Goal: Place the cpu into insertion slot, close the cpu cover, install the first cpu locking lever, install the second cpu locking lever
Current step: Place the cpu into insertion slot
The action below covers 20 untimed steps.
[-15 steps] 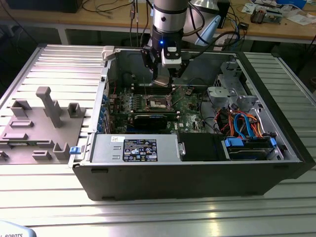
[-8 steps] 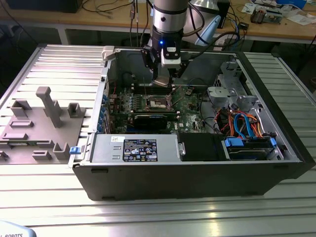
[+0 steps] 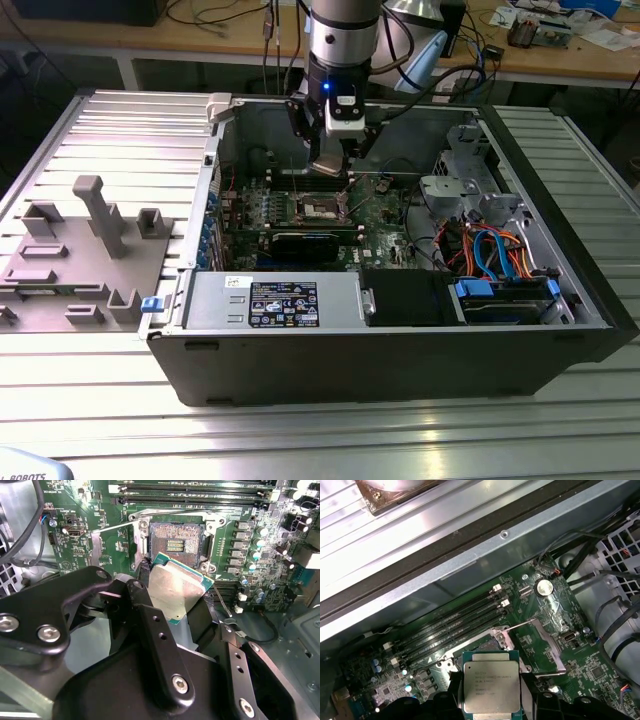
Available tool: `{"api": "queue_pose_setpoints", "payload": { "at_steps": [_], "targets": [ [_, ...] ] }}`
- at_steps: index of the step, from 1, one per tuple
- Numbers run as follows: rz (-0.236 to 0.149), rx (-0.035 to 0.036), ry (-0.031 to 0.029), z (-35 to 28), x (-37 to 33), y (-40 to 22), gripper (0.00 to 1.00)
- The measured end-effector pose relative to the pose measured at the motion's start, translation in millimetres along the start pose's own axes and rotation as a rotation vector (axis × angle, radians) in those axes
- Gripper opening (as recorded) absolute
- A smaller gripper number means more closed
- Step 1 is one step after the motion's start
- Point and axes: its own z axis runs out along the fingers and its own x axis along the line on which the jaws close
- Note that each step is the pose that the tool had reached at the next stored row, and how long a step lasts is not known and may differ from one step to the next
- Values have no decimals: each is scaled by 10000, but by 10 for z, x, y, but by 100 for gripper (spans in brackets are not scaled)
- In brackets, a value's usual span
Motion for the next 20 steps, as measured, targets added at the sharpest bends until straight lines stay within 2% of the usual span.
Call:
{"api": "queue_pose_setpoints", "payload": {
  "at_steps": [20],
  "targets": [
    [404,-4,-29,8,0,-1,55]
  ]
}}
